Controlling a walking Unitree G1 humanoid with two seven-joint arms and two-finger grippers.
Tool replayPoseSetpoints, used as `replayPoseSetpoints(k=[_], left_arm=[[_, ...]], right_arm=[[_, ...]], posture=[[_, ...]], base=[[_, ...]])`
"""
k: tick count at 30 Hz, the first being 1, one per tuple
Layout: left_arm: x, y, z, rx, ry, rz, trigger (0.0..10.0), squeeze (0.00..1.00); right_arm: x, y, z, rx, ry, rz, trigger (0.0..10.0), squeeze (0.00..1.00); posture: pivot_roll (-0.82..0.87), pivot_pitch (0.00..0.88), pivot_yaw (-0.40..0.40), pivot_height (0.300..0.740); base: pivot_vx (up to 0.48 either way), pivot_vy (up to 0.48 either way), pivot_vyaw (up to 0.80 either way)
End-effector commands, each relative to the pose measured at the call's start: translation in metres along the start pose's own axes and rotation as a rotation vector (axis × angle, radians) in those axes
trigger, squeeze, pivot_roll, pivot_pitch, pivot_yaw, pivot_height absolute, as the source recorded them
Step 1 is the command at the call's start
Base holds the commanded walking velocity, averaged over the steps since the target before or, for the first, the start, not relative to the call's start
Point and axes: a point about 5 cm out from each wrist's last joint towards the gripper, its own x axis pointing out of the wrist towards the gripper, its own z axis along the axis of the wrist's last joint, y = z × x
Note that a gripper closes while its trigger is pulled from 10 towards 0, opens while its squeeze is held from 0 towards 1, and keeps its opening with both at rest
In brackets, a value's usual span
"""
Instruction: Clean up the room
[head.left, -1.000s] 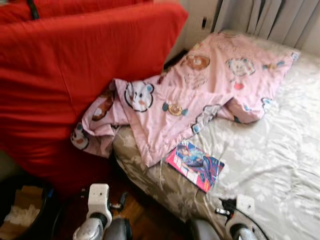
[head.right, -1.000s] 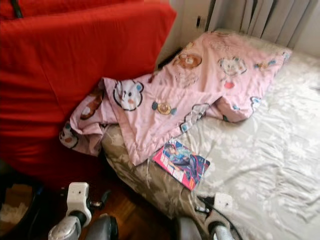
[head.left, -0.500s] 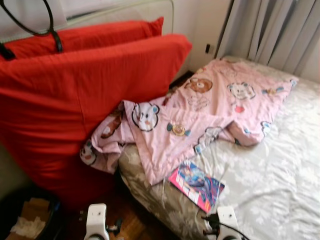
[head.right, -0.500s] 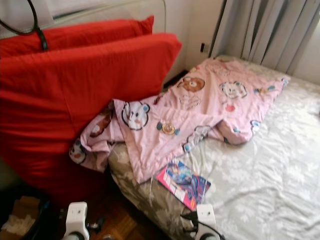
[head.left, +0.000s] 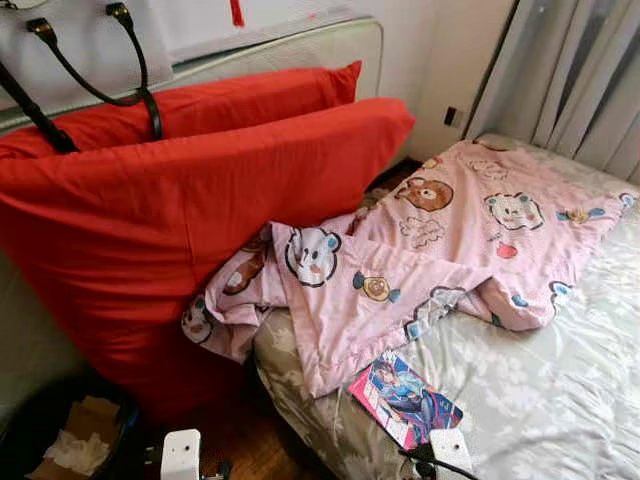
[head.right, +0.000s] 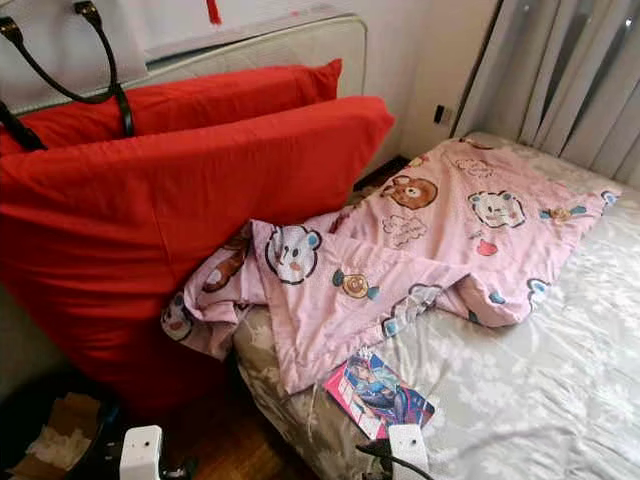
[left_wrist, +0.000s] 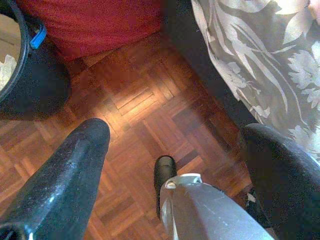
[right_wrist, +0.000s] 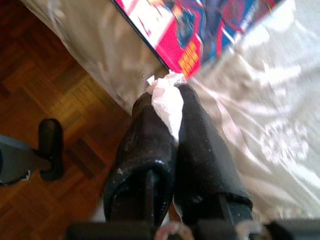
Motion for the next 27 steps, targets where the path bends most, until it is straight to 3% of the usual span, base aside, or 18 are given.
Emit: replayPoseSetpoints(k=[1, 9, 12, 23, 27], left_arm=[[0.0, 0.001, -0.002, 0.022, 0.024, -0.011, 10.0, 0.0], [0.003, -0.004, 0.006, 0.084, 0.006, -0.043, 10.0, 0.0], [0.003, -0.005, 0.007, 0.12, 0.008, -0.06, 10.0, 0.0], [0.003, 0.0, 0.005, 0.097, 0.02, -0.026, 10.0, 0.0], [0.003, 0.001, 0.006, 0.105, 0.015, -0.022, 10.0, 0.0]], right_arm=[[-0.003, -0.012, -0.008, 0.04, 0.027, -0.033, 10.0, 0.0], [-0.008, -0.027, -0.014, 0.071, 0.032, -0.079, 10.0, 0.0], [-0.006, -0.02, -0.013, 0.083, 0.026, -0.071, 10.0, 0.0], [-0.003, -0.006, -0.008, 0.086, 0.01, -0.049, 10.0, 0.0], [-0.002, 0.003, -0.008, 0.076, 0.012, -0.041, 10.0, 0.0]], posture=[[-0.07, 0.0, -0.032, 0.74], [-0.07, 0.019, -0.038, 0.74], [-0.07, 0.037, -0.042, 0.74], [-0.06, 0.076, -0.04, 0.74], [-0.06, 0.078, -0.037, 0.74]], base=[[0.0, 0.0, 0.0], [0.0, 0.0, 0.0], [0.0, 0.0, 0.0], [0.0, 0.0, 0.0], [0.0, 0.411, 0.0]])
